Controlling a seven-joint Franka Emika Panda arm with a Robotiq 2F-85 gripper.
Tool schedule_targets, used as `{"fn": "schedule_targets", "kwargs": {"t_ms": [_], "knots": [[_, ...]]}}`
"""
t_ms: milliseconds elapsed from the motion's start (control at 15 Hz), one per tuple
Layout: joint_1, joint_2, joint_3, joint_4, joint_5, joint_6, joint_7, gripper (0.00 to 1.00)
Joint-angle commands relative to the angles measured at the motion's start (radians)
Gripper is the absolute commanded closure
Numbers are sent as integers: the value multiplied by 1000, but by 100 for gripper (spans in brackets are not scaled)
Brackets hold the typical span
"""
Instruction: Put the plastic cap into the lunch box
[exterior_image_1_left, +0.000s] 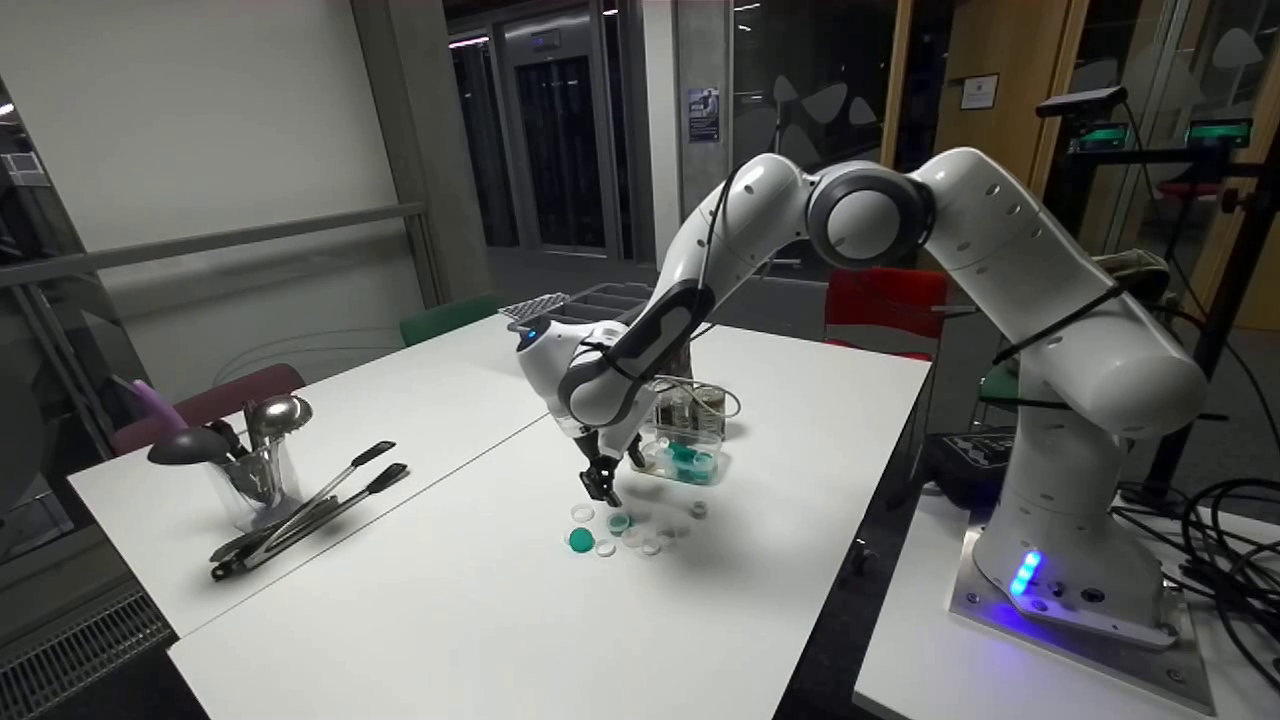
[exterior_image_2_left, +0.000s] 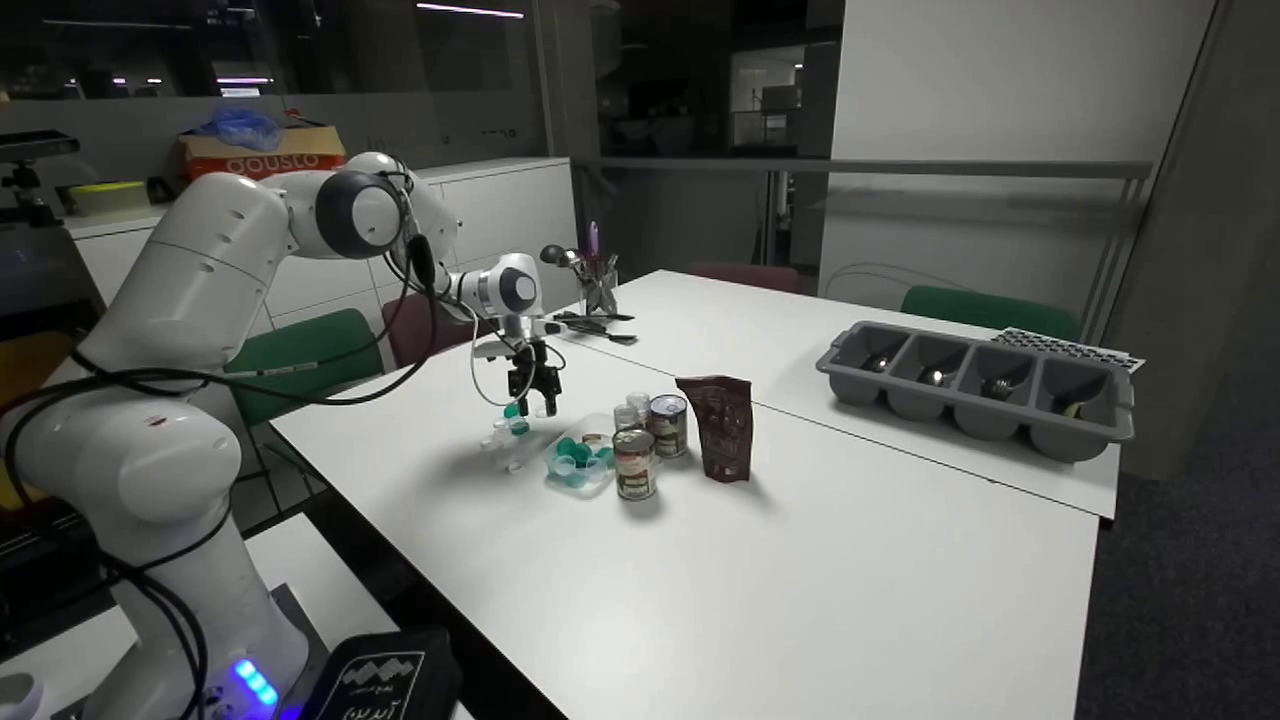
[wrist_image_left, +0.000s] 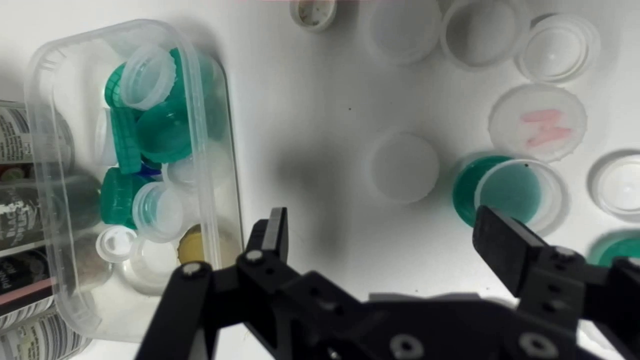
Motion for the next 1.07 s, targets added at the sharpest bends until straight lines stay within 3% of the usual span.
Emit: {"fn": "schedule_targets", "kwargs": {"t_ms": [0,1000], "knots": [[-22,-80,29,-84,40,28,-41,0],[-56,-26,49,-35,134,-7,-161,0]]}}
